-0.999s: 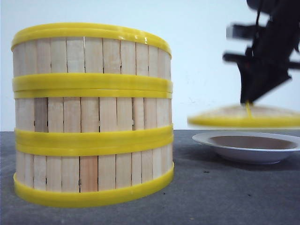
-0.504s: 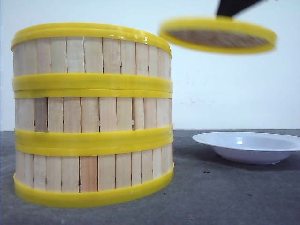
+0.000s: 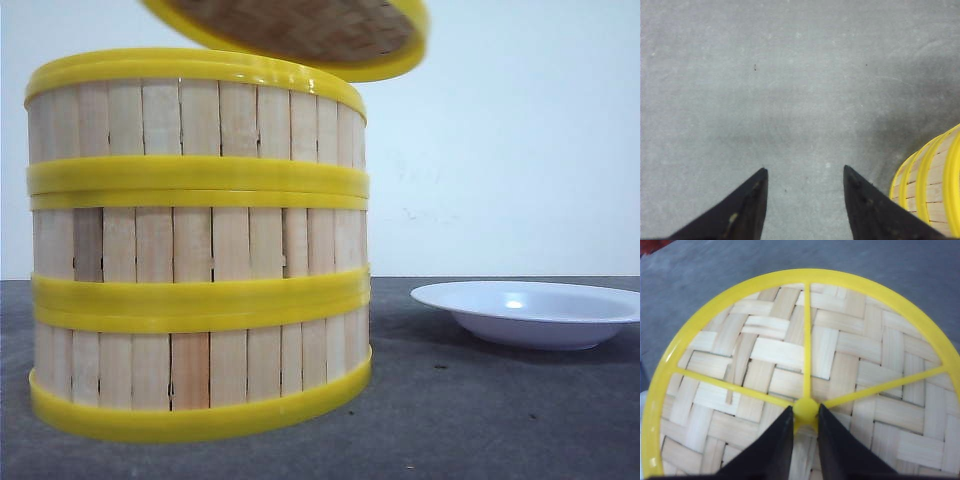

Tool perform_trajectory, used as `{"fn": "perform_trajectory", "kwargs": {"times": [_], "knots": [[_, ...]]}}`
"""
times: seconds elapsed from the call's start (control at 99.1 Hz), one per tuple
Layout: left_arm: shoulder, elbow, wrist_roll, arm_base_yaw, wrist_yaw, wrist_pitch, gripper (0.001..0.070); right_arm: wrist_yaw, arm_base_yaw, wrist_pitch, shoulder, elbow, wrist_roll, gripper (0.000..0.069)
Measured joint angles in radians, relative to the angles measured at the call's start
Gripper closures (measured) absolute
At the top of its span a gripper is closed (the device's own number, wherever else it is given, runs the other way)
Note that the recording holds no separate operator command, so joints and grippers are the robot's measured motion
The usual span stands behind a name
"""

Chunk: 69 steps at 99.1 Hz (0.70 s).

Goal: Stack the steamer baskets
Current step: 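Carry the lid over the stack and lower it onto the top basket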

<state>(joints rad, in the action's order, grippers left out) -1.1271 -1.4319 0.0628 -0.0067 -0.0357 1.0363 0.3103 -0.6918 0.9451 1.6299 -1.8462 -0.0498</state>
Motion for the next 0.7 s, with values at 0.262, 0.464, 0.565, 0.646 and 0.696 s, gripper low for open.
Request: {"fn": "perform_trajectory", "kwargs": {"times": [0.262,0.464,0.565,0.646,0.696], "knots": [[0.0,0.0,0.0,0.0,0.0,0.0,0.0434,-0.026,-0.091,0.011,0.071,-0.003,-0.033,0.0622],[0.0,0.0,0.0,0.0,0.0,0.0,0.0434,-0.027,-0.12,0.011,0.102,-0.003,-0.042,0.0622],[0.0,0.0,0.0,0.0,0.0,0.0,0.0434,-0.034,-0.121,0.015,0.107,-0.003,-0.048,0.0622],[0.0,0.0,0.0,0.0,0.0,0.0,0.0434,-0.061,-0.124,0.016,0.117,-0.003,-0.051,0.0622],[0.0,0.0,0.0,0.0,0.0,0.0,0.0434,-0.077,-0.125,0.018,0.127,-0.003,-0.051,0.0622]]}}
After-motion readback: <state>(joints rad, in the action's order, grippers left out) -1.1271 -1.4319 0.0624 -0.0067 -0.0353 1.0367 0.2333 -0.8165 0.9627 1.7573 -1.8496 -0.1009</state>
